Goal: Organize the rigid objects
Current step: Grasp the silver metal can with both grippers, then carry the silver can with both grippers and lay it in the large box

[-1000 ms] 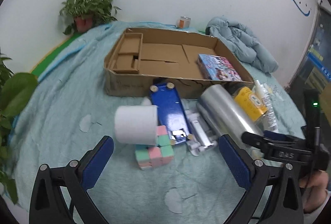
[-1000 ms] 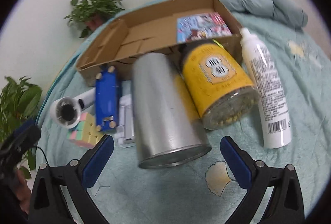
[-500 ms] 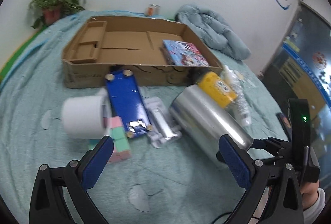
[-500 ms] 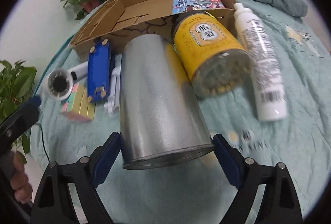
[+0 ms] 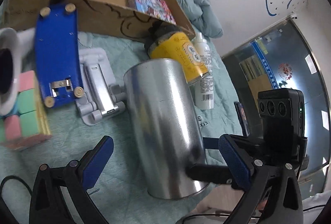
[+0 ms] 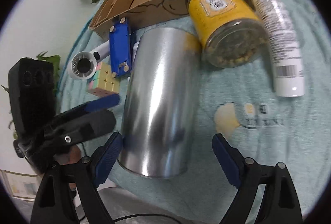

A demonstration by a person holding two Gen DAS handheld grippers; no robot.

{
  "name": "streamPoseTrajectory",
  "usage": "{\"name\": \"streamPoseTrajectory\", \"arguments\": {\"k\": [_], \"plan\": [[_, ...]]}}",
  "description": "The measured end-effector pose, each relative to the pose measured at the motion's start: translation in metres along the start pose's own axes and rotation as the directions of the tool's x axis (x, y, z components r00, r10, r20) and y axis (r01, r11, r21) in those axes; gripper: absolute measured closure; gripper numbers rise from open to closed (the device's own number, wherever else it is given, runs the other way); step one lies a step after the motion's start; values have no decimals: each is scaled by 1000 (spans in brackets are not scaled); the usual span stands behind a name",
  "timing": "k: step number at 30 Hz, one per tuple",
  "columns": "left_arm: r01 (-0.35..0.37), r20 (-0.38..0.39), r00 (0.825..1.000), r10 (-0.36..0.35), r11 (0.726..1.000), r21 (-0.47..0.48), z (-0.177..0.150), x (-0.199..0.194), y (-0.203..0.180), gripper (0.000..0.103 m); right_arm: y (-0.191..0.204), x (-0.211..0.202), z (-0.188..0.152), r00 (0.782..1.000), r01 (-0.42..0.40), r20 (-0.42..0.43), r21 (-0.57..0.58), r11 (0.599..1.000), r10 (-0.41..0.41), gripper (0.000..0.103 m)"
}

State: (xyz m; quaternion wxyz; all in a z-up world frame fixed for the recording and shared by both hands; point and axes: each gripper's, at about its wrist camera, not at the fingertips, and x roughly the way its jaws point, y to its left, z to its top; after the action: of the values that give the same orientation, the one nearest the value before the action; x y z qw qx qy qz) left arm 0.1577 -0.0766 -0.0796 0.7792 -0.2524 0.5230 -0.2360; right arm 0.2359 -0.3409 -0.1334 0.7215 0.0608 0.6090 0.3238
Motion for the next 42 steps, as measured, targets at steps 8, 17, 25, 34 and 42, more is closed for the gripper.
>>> {"name": "streamPoseTrajectory", "arguments": {"k": [8, 17, 25, 34, 42], "plan": [[47, -101, 994, -49, 999, -23, 5, 35, 4, 15, 13, 34, 7, 998, -38, -46, -3, 999, 38, 14], [103, -82, 990, -112, 989, -110, -2, 41, 19, 19, 42, 52, 6, 996, 85, -11, -66, 994, -86, 11], [95, -71, 992, -102, 991, -96, 0, 40, 15, 19, 54, 65, 4, 994, 108, 2, -74, 991, -108, 11], [58, 54, 997, -59, 998, 22, 3, -2, -27, 20, 65, 34, 5, 991, 88, 111, -152, 984, -71, 12], [-10, 226, 974, -25, 988, 155, 42, -73, -78, 20, 107, -21, 27, 951, 93, 309, -280, 955, -2, 13]]}}
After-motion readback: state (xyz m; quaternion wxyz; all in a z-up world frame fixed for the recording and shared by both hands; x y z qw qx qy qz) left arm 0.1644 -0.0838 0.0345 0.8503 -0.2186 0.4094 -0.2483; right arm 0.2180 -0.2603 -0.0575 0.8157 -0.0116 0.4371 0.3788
